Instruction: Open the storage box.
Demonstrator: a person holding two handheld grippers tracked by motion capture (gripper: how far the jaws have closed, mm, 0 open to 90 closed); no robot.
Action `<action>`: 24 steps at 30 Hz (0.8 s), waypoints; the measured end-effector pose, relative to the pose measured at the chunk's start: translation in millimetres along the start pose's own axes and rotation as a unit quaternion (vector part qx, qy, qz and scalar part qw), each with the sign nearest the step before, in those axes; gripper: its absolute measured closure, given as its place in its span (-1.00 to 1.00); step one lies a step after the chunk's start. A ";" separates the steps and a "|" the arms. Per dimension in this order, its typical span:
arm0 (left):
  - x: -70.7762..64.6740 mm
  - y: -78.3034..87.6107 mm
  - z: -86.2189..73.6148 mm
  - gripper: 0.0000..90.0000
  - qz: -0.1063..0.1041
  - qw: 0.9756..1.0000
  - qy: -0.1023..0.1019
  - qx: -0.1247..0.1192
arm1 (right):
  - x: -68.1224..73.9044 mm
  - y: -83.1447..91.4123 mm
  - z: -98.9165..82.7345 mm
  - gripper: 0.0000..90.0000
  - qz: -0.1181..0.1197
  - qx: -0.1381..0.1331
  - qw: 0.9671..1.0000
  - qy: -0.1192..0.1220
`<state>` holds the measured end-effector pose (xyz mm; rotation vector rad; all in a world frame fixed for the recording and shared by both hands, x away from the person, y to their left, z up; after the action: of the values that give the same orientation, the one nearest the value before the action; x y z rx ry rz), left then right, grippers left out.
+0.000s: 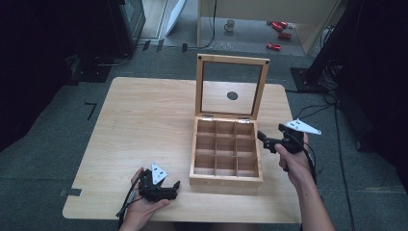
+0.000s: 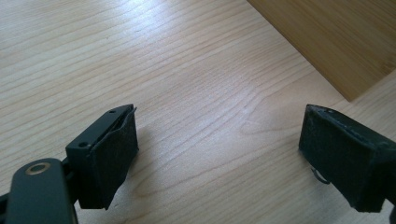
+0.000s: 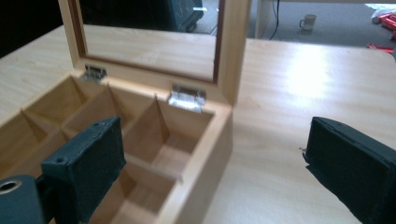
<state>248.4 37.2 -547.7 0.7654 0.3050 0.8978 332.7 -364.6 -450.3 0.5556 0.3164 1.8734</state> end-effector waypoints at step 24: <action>-0.1 -0.1 0.1 -0.73 0.000 1.000 0.001 -0.001 | -27.4 69.4 -105.8 -0.89 -0.035 0.031 0.998 -0.031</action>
<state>248.4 37.1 -547.8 0.7631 0.3067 0.8986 229.9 -410.3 -514.3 0.6347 0.3503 1.7803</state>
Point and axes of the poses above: each handheld gripper's, and its own axes: y roughly backward along the jaws, z roughly out of its top, x roughly to its left, the point moved 4 cm from there along -y, roughly forward along the jaws, and after that the axes turned 4 degrees about -y, right-handed, at the moved point
